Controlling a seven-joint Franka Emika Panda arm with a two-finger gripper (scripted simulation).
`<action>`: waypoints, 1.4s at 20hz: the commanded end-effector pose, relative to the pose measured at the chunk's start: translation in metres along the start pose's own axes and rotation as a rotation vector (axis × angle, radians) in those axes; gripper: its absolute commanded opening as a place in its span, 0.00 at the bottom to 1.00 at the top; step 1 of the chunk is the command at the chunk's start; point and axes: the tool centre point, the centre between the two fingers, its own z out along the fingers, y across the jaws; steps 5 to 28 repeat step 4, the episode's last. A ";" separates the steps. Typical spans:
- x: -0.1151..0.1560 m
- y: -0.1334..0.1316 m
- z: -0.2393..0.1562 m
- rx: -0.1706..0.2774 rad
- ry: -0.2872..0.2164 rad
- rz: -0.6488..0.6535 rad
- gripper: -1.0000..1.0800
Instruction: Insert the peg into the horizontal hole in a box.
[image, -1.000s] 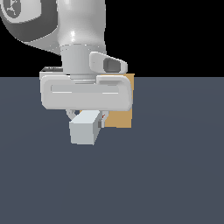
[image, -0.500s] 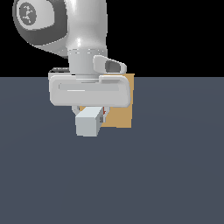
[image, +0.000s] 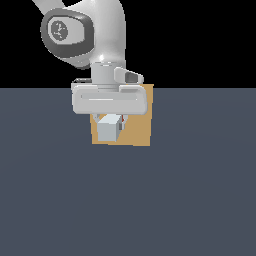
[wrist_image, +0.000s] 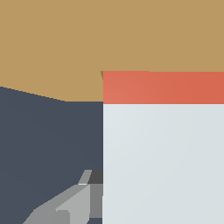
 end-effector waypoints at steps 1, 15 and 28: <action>0.008 0.002 -0.002 -0.005 0.001 0.002 0.00; 0.012 0.003 -0.002 -0.005 0.001 0.002 0.00; 0.012 0.003 -0.002 -0.005 0.001 0.002 0.00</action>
